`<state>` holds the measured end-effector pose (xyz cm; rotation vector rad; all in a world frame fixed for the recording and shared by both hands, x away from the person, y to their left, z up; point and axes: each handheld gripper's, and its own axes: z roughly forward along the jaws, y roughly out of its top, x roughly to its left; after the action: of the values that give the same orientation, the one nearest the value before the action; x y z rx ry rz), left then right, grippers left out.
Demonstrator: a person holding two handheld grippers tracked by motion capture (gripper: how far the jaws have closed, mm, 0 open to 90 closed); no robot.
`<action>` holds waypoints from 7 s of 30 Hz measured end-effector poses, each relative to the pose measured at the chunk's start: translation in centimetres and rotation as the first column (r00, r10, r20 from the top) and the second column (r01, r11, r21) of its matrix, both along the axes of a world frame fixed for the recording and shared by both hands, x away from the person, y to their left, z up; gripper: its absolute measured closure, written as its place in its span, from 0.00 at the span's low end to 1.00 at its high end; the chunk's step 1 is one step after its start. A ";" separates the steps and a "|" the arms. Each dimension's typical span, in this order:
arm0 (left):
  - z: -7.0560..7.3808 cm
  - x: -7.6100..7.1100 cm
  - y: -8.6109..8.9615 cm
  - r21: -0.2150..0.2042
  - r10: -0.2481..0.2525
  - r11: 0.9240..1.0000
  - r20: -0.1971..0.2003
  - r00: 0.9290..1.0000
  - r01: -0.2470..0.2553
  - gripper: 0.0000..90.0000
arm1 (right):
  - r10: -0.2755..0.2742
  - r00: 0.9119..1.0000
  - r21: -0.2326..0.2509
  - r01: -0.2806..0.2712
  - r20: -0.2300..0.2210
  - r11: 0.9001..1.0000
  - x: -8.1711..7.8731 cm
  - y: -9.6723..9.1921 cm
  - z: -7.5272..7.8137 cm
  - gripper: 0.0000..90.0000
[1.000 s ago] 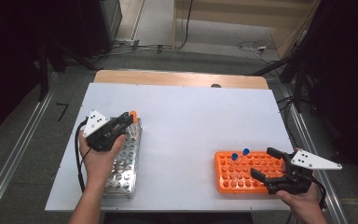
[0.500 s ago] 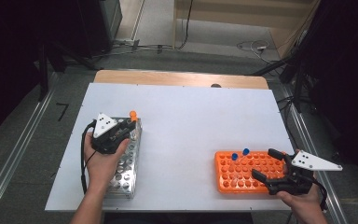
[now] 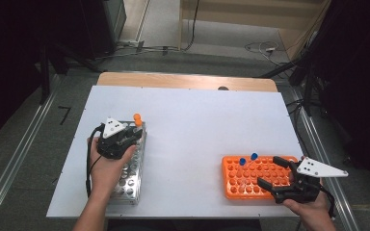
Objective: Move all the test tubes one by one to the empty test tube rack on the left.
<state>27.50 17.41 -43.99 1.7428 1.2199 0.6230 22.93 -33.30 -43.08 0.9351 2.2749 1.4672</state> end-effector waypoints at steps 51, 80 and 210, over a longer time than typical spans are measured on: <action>2.7 -4.5 -7.7 -0.136 -0.341 0.925 0.115 0.933 0.354 0.00 | 0.256 0.963 -0.193 -0.269 -0.088 0.944 -0.2 3.5 -4.4 0.72; 2.6 -5.3 -10.8 -0.139 -0.431 0.885 0.120 0.895 0.445 0.00 | 0.160 0.987 -0.057 -0.161 -0.011 0.985 -1.1 3.9 0.1 0.83; 0.5 -2.4 0.7 -0.086 0.004 0.996 0.198 0.980 0.014 0.85 | 0.022 1.000 0.040 -0.023 0.022 0.999 0.7 1.0 0.3 0.00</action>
<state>25.10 18.10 -43.45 1.5711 1.0877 0.7120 23.60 -32.34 -42.77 0.9035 2.2557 1.5310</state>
